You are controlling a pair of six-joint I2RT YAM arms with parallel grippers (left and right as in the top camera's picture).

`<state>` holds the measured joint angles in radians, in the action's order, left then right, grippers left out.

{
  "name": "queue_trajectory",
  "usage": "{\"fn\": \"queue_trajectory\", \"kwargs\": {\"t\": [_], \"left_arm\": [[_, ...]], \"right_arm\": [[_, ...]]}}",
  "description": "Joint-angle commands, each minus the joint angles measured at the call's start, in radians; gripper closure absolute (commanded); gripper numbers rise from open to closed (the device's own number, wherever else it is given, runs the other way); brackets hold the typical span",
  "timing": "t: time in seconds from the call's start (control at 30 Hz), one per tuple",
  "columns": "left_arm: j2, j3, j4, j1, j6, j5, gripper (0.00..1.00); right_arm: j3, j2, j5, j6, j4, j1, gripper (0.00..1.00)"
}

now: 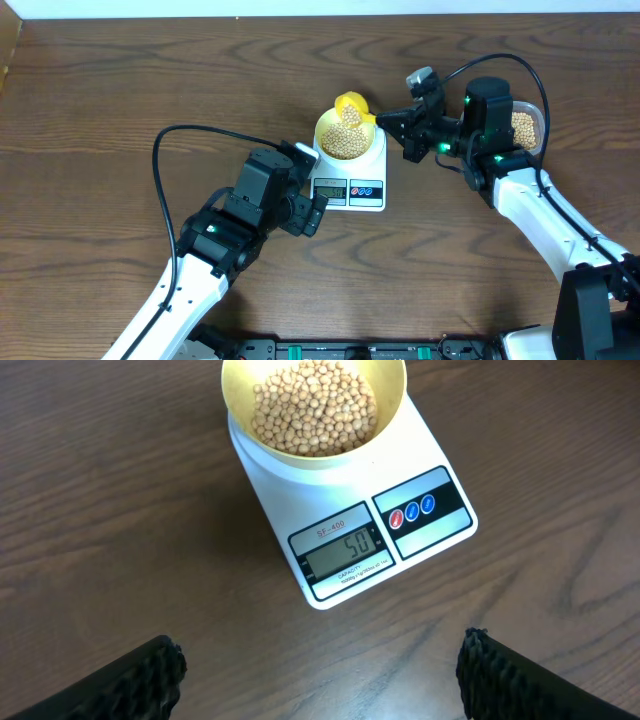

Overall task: Scoop item into bowl and weigh 50g on scale
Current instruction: 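Tilt the scoop over the bowl to pour soybeans, right gripper, then carry the scoop back right to the soybean tub, right gripper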

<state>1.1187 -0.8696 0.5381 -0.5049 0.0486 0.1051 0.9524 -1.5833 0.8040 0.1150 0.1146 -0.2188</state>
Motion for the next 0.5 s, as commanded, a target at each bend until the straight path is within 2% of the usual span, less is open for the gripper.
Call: {"fn": "queue_trajectory", "kwargs": {"t": [0.0, 0.23, 0.47], "left_arm": [[0.006, 0.000, -0.001, 0.004, -0.008, -0.009, 0.11], [0.006, 0.000, -0.001, 0.004, -0.008, -0.009, 0.11], [0.006, 0.000, -0.001, 0.004, -0.008, -0.009, 0.11]], "right_arm": [[0.000, -0.006, 0.080, 0.140, 0.007, 0.017, 0.99], [0.000, -0.006, 0.093, 0.271, 0.024, 0.058, 0.99], [0.000, -0.006, 0.093, 0.300, 0.061, 0.121, 0.99]]}}
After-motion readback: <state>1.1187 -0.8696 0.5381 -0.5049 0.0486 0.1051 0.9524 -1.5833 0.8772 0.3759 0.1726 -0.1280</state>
